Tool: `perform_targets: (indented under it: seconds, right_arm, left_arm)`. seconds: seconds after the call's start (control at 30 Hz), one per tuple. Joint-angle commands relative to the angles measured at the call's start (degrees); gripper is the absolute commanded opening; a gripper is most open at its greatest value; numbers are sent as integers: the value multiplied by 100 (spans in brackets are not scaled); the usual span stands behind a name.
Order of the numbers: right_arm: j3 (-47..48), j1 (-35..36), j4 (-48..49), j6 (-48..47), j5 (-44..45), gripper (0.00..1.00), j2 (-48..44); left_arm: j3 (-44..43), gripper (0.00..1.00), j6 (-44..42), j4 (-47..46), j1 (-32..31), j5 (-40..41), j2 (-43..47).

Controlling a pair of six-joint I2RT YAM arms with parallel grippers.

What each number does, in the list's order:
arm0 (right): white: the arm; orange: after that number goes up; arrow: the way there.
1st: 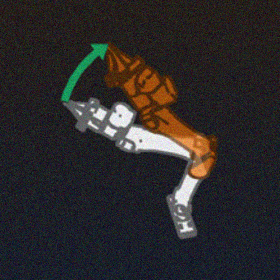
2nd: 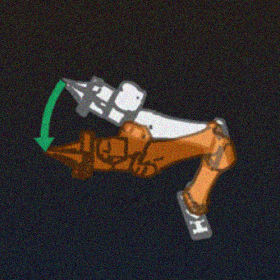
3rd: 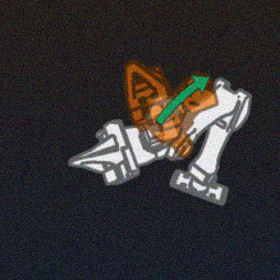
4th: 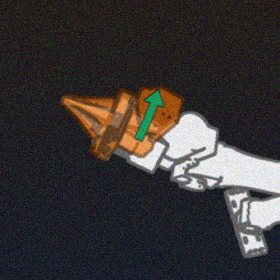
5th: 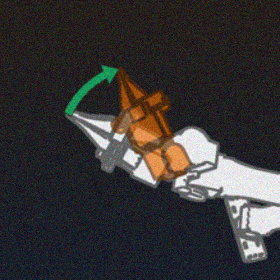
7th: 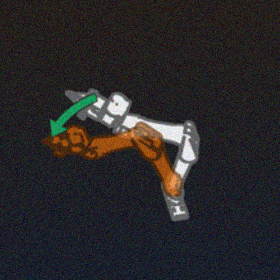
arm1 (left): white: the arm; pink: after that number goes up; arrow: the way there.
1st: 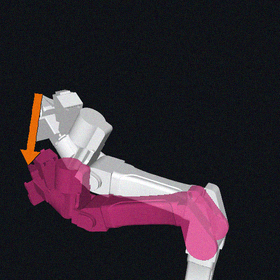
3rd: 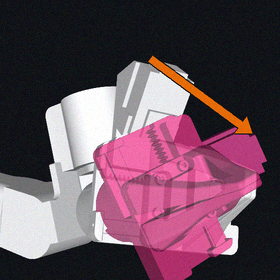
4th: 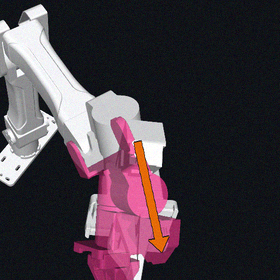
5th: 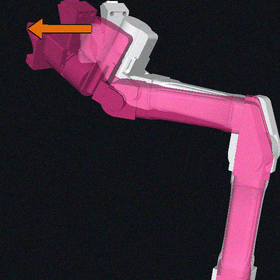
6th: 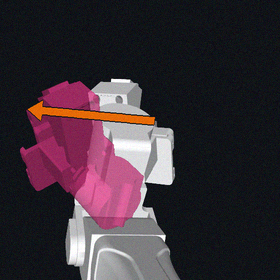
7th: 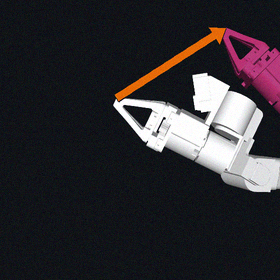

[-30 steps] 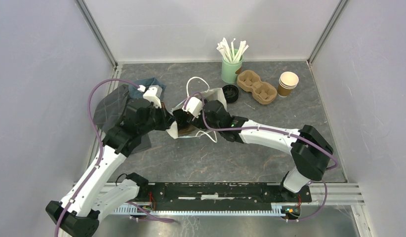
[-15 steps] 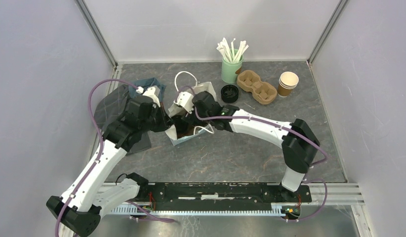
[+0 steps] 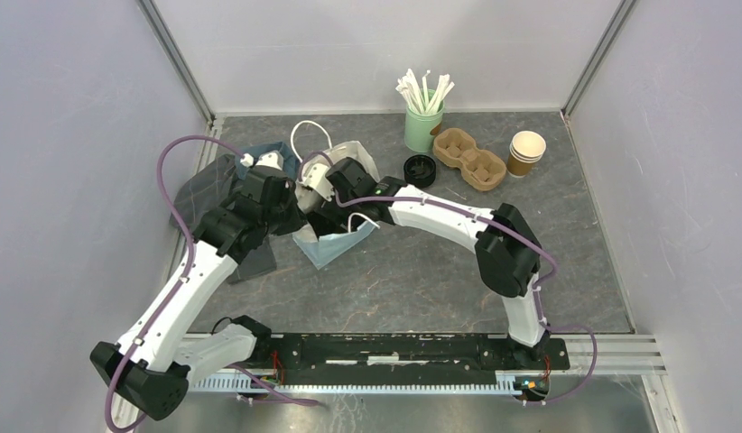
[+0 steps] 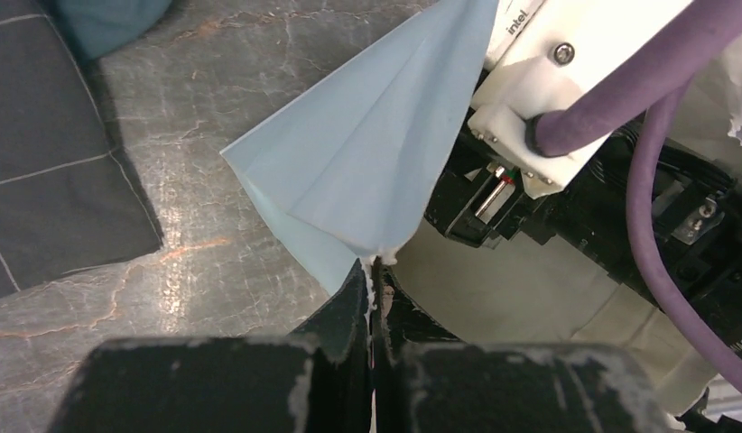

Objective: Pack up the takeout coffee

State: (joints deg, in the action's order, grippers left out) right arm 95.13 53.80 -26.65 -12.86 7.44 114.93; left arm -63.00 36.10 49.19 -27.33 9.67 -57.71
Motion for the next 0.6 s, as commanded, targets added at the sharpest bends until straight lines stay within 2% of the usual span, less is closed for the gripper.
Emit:
perform_targets:
  seconds: [0.0,0.07,0.23,0.37,0.4,0.57]
  right_arm:
    - [-7,-46,-761,30,-187,50,779]
    - [238,-33,-930,28,-240,53,797]
    - [445,-37,-999,126,-303,71,317]
    - [534,6,-1016,305,-303,89,-50]
    - [538,12,-1005,331,-264,97,-123]
    - [624,20,-1044,437,-213,98,-437]
  left_arm:
    - [-295,2,222,9,8,401,-74]
    - [-343,2,222,50,9,464,-139]
    - [-467,2,282,163,9,611,-207]
    - [-531,2,380,238,17,623,-221]
    - [-543,2,410,242,15,612,-218]
    - [-592,2,501,297,16,543,-219]
